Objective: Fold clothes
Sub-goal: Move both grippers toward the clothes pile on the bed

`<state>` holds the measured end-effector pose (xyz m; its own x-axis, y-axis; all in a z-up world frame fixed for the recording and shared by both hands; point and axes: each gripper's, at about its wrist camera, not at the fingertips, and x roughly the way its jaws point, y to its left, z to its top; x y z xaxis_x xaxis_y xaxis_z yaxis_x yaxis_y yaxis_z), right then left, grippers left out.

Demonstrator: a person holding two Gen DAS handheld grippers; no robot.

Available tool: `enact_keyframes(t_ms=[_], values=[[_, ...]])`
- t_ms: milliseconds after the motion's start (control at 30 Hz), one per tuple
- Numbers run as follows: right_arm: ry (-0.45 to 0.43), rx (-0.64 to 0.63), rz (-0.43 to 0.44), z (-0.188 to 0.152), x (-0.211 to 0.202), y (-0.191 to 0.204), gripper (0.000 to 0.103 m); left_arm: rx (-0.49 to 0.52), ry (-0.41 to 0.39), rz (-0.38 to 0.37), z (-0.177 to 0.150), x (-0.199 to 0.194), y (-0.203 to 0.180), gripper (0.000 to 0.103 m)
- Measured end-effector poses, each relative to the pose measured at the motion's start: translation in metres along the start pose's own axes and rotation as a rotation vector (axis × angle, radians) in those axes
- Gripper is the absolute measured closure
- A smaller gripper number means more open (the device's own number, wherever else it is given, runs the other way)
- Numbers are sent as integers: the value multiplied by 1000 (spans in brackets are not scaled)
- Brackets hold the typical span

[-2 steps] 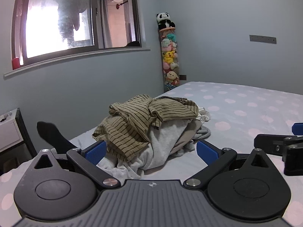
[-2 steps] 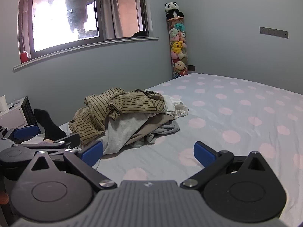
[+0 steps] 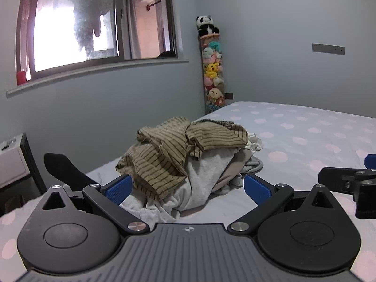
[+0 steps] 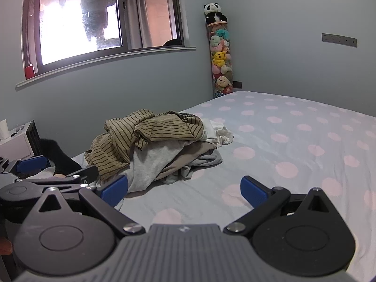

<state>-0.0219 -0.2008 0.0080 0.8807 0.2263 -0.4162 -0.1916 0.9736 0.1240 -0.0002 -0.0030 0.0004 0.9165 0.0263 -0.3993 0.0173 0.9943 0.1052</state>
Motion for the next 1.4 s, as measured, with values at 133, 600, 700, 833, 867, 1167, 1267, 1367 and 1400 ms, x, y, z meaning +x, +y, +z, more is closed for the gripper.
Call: enact_keyframes(t_ms=[133, 600, 700, 833, 867, 1167, 1267, 1367, 1400], values=[[8, 8, -2, -1, 0, 1, 1, -47, 12, -41, 1, -1, 4, 0], [12, 34, 8, -6, 3, -11, 1, 50, 24, -38, -9, 5, -24, 0], [14, 44, 7, -7, 2, -13, 1, 59, 31, -43, -10, 6, -25, 0], [17, 45, 12, -8, 2, -13, 1, 67, 33, -42, -11, 6, -28, 0], [17, 45, 13, -9, 2, -13, 1, 70, 33, -40, -11, 6, -28, 0], [19, 38, 15, -10, 3, -11, 1, 75, 45, -33, -16, 9, -28, 0], [24, 36, 17, -10, 4, -11, 1, 76, 50, -31, -16, 10, -28, 0], [27, 34, 18, -11, 6, -10, 1, 75, 59, -31, -17, 12, -29, 0], [29, 33, 18, -11, 6, -10, 1, 74, 61, -32, -17, 12, -29, 0]])
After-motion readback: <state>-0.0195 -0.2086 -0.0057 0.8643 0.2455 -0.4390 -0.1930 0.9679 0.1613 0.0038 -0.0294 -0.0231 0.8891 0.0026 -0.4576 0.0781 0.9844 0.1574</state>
